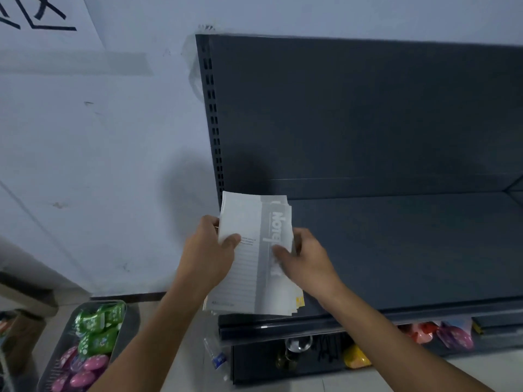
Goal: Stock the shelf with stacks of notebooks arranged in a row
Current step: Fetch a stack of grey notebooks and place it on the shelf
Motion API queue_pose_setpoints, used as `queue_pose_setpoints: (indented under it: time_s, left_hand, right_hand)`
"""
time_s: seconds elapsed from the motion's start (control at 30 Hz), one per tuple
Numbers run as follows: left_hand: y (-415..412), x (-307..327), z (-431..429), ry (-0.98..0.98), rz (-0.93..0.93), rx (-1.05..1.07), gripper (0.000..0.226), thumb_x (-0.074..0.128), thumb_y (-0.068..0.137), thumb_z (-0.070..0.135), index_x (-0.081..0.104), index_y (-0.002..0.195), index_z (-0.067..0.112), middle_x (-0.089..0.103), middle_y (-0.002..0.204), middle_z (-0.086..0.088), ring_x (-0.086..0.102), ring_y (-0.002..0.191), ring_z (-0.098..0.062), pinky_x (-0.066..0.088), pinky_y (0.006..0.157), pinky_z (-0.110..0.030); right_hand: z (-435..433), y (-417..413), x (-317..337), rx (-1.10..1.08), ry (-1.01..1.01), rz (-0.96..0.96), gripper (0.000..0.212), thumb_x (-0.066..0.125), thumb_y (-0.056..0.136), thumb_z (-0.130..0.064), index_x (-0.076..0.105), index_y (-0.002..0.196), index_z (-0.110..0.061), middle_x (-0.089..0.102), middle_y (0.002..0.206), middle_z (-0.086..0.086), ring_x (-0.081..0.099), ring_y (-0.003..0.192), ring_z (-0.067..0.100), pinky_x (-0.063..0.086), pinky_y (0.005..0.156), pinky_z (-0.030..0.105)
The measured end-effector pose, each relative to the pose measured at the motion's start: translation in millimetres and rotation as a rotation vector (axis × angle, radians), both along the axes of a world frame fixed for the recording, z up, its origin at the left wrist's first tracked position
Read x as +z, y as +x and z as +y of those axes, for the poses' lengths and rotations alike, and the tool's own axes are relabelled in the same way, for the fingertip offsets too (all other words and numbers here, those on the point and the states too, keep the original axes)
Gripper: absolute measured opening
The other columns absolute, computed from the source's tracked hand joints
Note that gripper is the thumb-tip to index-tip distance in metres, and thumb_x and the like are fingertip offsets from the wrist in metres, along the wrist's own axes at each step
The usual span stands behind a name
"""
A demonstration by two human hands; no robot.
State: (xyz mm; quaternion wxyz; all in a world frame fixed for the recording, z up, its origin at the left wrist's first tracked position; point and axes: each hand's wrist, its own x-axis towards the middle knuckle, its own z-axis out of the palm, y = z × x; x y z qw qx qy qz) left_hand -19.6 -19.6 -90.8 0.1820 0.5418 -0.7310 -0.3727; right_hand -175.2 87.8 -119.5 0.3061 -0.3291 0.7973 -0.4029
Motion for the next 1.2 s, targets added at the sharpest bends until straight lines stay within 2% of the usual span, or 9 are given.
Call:
queue_pose_setpoints:
  time_s: [0.07, 0.13, 0.3, 0.47, 0.63, 0.73, 0.87, 1.1, 1.2]
  left_hand:
    - [-13.4, -0.5, 7.0, -0.117, -0.081, -0.081, 0.031, 0.059, 0.098, 0.034, 0.048, 0.119, 0.014, 0.059, 0.106, 0.0, 0.057, 0.09, -0.02, 0.044, 0.071, -0.033]
    - [-28.4, -1.4, 15.3, -0.192, -0.137, -0.152, 0.031, 0.059, 0.098, 0.036, 0.049, 0.114, 0.011, 0.059, 0.105, -0.004, 0.058, 0.092, -0.023, 0.046, 0.075, -0.035]
    - [-65.2, -2.8, 36.8, -0.239, -0.17, -0.279, 0.034, 0.06, 0.096, 0.04, 0.049, 0.107, 0.01, 0.06, 0.097, -0.003, 0.051, 0.078, -0.018, 0.038, 0.066, -0.03]
    - [-105.2, -2.8, 60.1, -0.226, -0.092, -0.399, 0.039, 0.063, 0.093, 0.038, 0.047, 0.115, 0.01, 0.066, 0.099, -0.007, 0.062, 0.086, -0.026, 0.044, 0.065, -0.034]
    - [-149.3, 2.9, 95.4, -0.295, -0.119, -0.509, 0.039, 0.061, 0.096, 0.04, 0.043, 0.117, 0.012, 0.065, 0.105, -0.005, 0.063, 0.093, -0.025, 0.04, 0.068, -0.031]
    - [-180.5, 7.5, 122.0, -0.363, -0.13, -0.581, 0.037, 0.06, 0.096, 0.041, 0.039, 0.11, 0.014, 0.063, 0.101, -0.004, 0.057, 0.08, -0.02, 0.038, 0.068, -0.029]
    - [-230.0, 17.2, 171.6, -0.371, -0.145, -0.649, 0.034, 0.057, 0.097, 0.04, 0.04, 0.111, 0.014, 0.06, 0.101, -0.005, 0.049, 0.079, -0.02, 0.037, 0.068, -0.032]
    - [-323.3, 20.7, 279.7, -0.381, -0.192, -0.717, 0.035, 0.056, 0.095, 0.041, 0.044, 0.116, 0.016, 0.062, 0.105, -0.005, 0.062, 0.092, -0.027, 0.052, 0.072, -0.04]
    - [-358.4, 22.3, 318.0, -0.381, -0.191, -0.742, 0.034, 0.058, 0.094, 0.042, 0.045, 0.114, 0.017, 0.062, 0.102, -0.003, 0.062, 0.088, -0.025, 0.055, 0.074, -0.043]
  right_hand:
    - [9.7, -9.5, 5.2, -0.016, 0.032, 0.078, 0.028, 0.067, 0.093, -0.033, 0.057, 0.116, -0.021, 0.069, 0.101, 0.002, 0.067, 0.09, 0.015, 0.059, 0.082, 0.04]
    - [22.7, -20.5, 8.7, -0.056, 0.066, 0.111, 0.026, 0.066, 0.094, -0.034, 0.058, 0.115, -0.02, 0.068, 0.101, 0.0, 0.066, 0.092, 0.016, 0.059, 0.083, 0.041]
    - [60.8, -46.9, 13.6, -0.157, 0.139, 0.205, 0.025, 0.062, 0.099, -0.028, 0.062, 0.114, -0.008, 0.073, 0.1, 0.004, 0.064, 0.072, -0.002, 0.05, 0.059, 0.012]
    - [96.2, -73.7, 20.7, -0.213, 0.236, 0.312, 0.03, 0.059, 0.099, -0.036, 0.059, 0.119, -0.013, 0.069, 0.11, 0.003, 0.064, 0.102, 0.022, 0.052, 0.087, 0.034]
    - [138.6, -108.6, 25.7, -0.279, 0.27, 0.371, 0.028, 0.058, 0.099, -0.037, 0.059, 0.117, -0.015, 0.07, 0.108, 0.004, 0.065, 0.098, 0.025, 0.05, 0.079, 0.033]
    - [169.9, -133.7, 27.2, -0.326, 0.286, 0.398, 0.028, 0.057, 0.099, -0.037, 0.058, 0.115, -0.014, 0.069, 0.102, 0.005, 0.064, 0.091, 0.026, 0.051, 0.075, 0.035]
    - [225.8, -171.7, 29.0, -0.386, 0.279, 0.392, 0.026, 0.056, 0.099, -0.036, 0.057, 0.112, -0.012, 0.068, 0.1, 0.007, 0.064, 0.089, 0.028, 0.053, 0.077, 0.039]
    - [339.6, -251.8, 21.0, -0.469, 0.267, 0.366, 0.026, 0.055, 0.099, -0.036, 0.055, 0.108, -0.012, 0.065, 0.092, 0.009, 0.062, 0.086, 0.031, 0.046, 0.067, 0.037]
    - [380.4, -283.0, 16.7, -0.506, 0.245, 0.356, 0.028, 0.055, 0.098, -0.036, 0.056, 0.111, -0.012, 0.067, 0.093, 0.01, 0.063, 0.089, 0.033, 0.052, 0.073, 0.04]
